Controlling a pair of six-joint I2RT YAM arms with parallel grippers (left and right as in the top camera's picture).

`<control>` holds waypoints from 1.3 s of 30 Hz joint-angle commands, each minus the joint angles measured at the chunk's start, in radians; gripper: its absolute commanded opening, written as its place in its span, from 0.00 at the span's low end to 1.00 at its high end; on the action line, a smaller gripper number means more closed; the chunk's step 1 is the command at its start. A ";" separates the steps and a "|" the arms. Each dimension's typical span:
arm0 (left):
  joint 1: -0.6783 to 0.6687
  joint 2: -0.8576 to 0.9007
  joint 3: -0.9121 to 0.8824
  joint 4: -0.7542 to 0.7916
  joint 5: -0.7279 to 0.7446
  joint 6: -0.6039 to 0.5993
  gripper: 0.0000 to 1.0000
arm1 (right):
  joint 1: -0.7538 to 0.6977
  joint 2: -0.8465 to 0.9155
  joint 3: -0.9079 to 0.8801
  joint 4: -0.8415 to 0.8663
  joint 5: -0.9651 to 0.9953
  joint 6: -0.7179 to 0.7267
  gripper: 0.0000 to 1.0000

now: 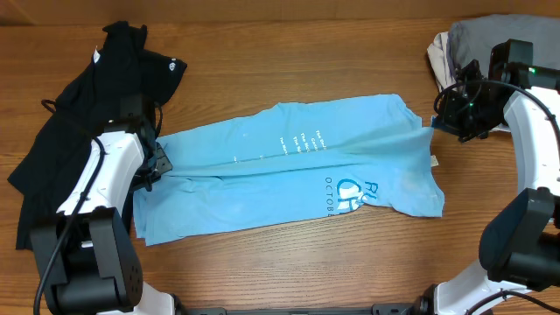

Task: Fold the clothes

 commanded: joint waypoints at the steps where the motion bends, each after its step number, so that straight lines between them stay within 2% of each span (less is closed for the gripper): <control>1: 0.005 0.009 -0.004 -0.018 -0.025 -0.004 0.04 | 0.005 -0.001 0.013 -0.016 0.011 -0.007 0.04; 10: 0.006 0.009 -0.059 -0.091 -0.080 -0.002 0.04 | -0.004 -0.001 -0.076 -0.091 0.076 -0.003 0.04; 16: 0.013 0.009 -0.164 -0.039 -0.080 -0.007 0.04 | -0.060 -0.001 -0.183 -0.066 0.108 0.053 0.04; 23: 0.019 0.009 -0.243 0.019 -0.080 -0.007 0.04 | -0.170 -0.001 -0.190 -0.097 0.126 0.076 0.04; 28: 0.019 0.009 -0.245 0.033 -0.080 -0.007 0.04 | -0.187 -0.001 -0.190 -0.104 0.122 0.076 0.04; 30: 0.019 0.009 -0.245 0.037 -0.080 -0.007 0.04 | -0.187 -0.001 -0.190 -0.104 0.122 0.076 0.05; 32: 0.019 0.009 -0.245 0.040 -0.080 -0.007 0.05 | -0.185 -0.001 -0.190 -0.104 0.122 0.076 0.13; 33: 0.019 0.009 -0.245 0.040 -0.080 -0.006 0.08 | -0.184 -0.001 -0.190 -0.105 0.122 0.076 0.16; 34: 0.019 0.009 -0.245 0.039 -0.080 -0.006 0.17 | -0.184 -0.001 -0.190 -0.107 0.122 0.076 0.30; 35: 0.019 0.009 -0.245 0.039 -0.080 -0.006 0.24 | -0.184 -0.001 -0.190 -0.108 0.122 0.076 0.35; 37: 0.019 0.009 -0.245 0.040 -0.080 -0.006 0.33 | -0.184 -0.001 -0.190 -0.108 0.122 0.076 0.35; 39: 0.019 0.009 -0.245 0.040 -0.080 -0.006 0.34 | -0.184 -0.001 -0.190 -0.108 0.122 0.076 0.35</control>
